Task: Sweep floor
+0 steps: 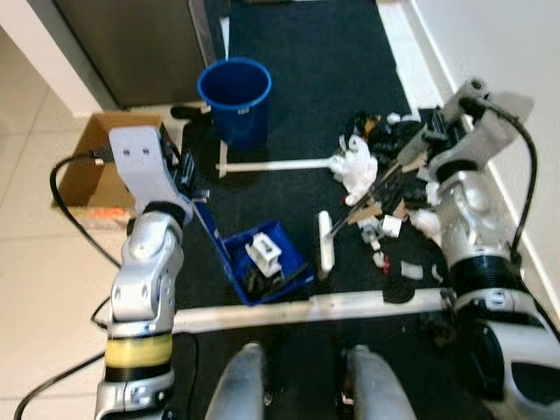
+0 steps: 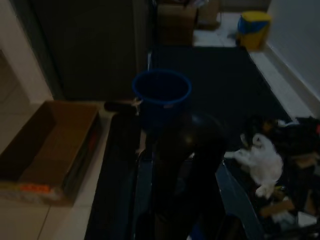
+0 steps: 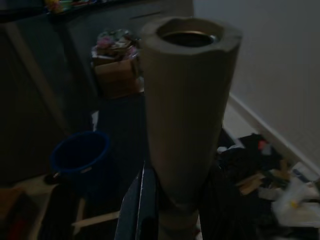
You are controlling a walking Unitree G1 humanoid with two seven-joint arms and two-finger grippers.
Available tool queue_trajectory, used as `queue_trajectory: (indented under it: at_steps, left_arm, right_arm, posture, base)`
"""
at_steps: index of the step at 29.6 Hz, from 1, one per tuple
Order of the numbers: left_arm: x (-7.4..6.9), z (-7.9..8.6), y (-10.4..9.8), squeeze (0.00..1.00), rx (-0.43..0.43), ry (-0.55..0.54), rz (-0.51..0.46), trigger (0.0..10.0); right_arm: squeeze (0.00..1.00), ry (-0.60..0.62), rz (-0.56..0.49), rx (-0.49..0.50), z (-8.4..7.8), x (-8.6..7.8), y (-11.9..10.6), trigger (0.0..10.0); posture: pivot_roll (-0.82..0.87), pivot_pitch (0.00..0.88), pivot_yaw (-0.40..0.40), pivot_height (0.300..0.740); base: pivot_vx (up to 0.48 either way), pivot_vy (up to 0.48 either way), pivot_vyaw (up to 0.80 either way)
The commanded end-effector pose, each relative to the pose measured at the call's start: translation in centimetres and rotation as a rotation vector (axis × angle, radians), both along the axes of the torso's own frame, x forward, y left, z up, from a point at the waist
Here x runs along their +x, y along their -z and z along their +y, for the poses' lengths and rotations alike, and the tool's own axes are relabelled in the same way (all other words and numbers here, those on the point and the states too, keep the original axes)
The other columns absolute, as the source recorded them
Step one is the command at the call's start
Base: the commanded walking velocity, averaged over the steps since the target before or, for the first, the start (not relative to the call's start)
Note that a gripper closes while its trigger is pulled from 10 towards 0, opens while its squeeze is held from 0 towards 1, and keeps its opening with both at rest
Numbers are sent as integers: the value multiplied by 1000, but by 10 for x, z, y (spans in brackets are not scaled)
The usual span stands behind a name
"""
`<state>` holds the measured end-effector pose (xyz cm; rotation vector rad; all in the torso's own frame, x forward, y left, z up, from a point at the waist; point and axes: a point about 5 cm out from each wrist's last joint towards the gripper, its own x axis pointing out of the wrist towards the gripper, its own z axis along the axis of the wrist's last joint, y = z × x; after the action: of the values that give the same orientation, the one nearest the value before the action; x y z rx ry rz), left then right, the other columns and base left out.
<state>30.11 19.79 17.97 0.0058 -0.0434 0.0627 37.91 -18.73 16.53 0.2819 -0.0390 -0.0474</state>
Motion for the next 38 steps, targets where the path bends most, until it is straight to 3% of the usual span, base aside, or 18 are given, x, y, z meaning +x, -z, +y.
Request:
queue_trajectory:
  at_steps: [1,38]
  left_arm:
    - [-1,0,-7,0,3,6,-38,10000]
    - [1,2,-5,0,24,-14,-27,10000]
  right_arm:
    - [0,9,-25,3,-2,0,-4,10000]
    - [0,6,-28,2,-2,0,-4,10000]
  posture:
    - [32,160,-11,740]
    - [29,155,-13,740]
  base:
    - [0,300,0]
    - [0,-78,0]
